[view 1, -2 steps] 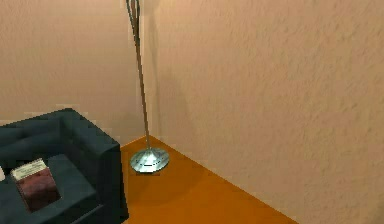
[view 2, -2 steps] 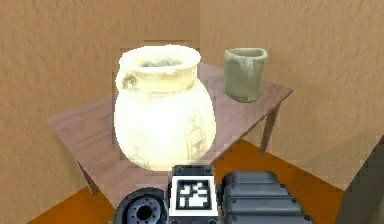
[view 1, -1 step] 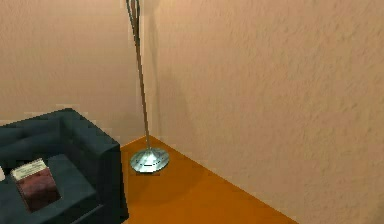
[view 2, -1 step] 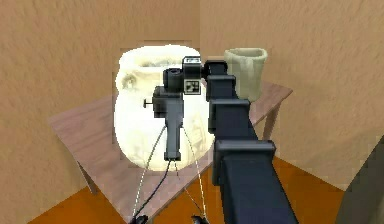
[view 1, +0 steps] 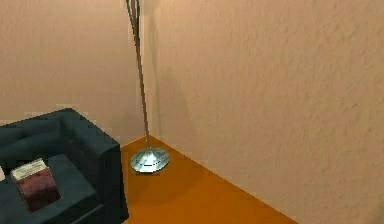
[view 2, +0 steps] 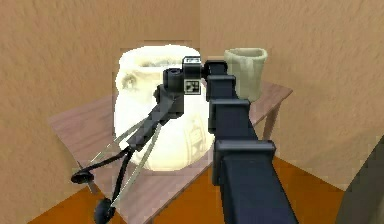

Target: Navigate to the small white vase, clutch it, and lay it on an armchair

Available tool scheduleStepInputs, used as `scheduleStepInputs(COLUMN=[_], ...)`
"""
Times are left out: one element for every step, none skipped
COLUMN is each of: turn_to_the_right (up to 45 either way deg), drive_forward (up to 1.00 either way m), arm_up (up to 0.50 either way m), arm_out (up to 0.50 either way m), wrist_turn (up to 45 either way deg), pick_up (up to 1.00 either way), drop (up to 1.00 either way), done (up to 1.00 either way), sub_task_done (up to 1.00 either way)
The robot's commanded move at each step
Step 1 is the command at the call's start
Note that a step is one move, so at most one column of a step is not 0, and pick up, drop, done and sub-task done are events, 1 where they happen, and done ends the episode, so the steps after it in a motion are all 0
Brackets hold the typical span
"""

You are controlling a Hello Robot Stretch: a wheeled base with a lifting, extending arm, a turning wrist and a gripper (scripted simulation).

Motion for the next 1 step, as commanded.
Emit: scheduleStepInputs(turn_to_the_right=[0.0], drive_forward=[0.0], arm_up=[0.0], arm_out=[0.0], wrist_turn=[45.0], pick_up=[0.0], drop=[0.0], done=[0.0], sub_task_done=[0.0])
